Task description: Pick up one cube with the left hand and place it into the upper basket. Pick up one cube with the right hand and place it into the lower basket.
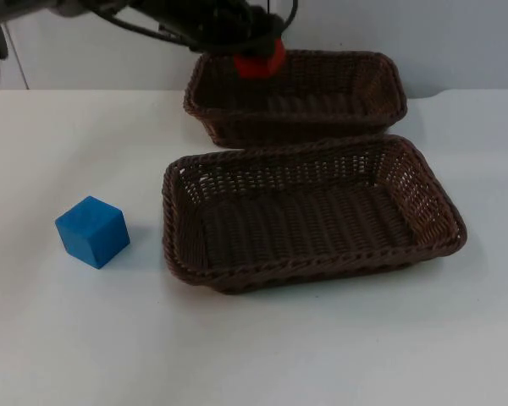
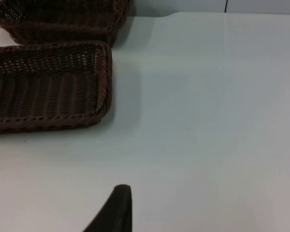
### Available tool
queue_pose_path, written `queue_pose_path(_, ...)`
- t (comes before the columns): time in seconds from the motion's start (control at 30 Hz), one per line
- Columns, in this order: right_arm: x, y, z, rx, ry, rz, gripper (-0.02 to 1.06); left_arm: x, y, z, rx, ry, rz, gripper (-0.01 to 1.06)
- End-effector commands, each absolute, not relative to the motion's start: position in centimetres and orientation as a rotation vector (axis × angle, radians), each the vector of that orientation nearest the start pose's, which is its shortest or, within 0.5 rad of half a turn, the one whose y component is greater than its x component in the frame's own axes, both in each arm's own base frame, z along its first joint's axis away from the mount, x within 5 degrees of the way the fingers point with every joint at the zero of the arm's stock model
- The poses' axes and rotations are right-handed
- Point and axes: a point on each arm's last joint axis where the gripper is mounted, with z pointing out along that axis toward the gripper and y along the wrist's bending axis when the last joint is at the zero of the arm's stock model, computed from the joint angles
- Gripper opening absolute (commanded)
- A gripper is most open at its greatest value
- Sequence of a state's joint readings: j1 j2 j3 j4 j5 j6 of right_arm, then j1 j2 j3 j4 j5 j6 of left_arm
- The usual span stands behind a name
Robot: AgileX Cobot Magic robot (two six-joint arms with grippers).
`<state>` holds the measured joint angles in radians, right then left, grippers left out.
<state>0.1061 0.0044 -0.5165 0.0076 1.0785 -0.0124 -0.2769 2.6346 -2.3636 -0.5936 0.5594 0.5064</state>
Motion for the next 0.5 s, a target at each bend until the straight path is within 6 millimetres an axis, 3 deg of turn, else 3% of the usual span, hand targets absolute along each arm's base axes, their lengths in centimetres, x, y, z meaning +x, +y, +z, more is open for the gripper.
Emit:
queue_pose_path(0.0,-0.8,0.0,28.0,-0.119,2.043,0.063,1.05,55.7,-18.7,14.4,0.441,2.184,-0.501,0.0)
queue_pose_path(0.17,-0.8,0.0,28.0,-0.119,2.043,0.063,1.05,55.7,-18.7,12.0,0.449,2.218,-0.491,0.0)
queue_pose_path(0.47,-0.8,0.0,28.0,-0.119,2.043,0.063,1.05,55.7,-18.6,10.9,0.472,2.239,-0.466,0.0)
